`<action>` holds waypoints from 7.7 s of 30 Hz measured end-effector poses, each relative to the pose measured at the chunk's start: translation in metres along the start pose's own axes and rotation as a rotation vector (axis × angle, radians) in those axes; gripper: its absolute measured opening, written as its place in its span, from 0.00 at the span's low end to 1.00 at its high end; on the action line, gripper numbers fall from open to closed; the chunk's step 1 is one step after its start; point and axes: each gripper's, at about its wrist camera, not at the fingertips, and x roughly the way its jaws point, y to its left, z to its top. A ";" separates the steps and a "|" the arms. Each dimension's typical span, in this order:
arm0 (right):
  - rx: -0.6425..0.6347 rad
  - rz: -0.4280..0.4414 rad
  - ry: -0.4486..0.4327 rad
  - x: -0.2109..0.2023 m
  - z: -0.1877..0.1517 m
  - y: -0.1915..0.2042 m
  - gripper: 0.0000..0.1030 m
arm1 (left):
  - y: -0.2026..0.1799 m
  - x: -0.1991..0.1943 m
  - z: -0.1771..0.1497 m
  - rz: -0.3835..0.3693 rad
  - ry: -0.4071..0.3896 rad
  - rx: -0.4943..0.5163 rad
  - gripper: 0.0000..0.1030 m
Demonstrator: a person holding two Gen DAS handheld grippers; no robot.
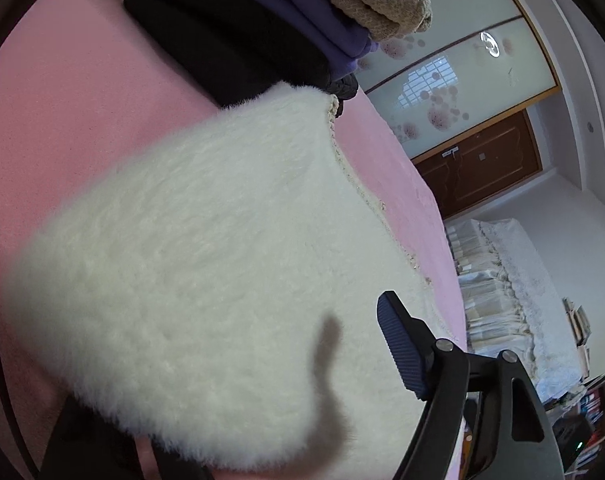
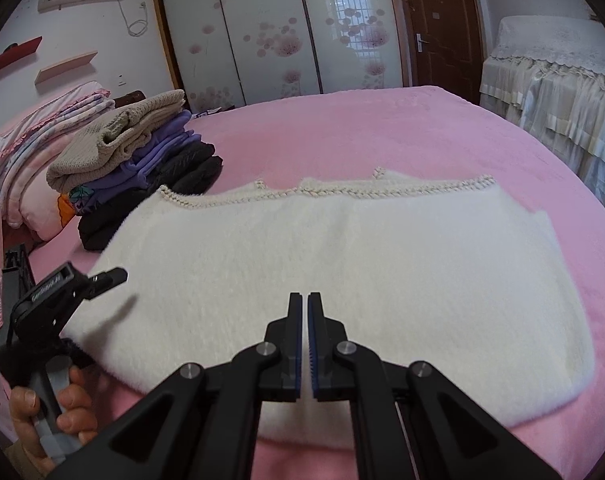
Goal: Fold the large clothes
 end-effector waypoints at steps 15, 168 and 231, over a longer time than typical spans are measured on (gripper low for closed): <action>-0.100 0.023 0.170 0.072 -0.001 0.019 0.03 | -0.058 -0.021 -0.002 0.056 -0.089 0.248 0.20; 0.267 -0.180 0.175 -0.074 -0.070 -0.187 0.03 | -0.223 0.003 -0.172 0.265 0.208 0.814 0.99; 0.399 0.310 0.470 0.046 -0.004 -0.287 1.00 | -0.239 0.151 -0.097 0.014 0.635 0.655 1.00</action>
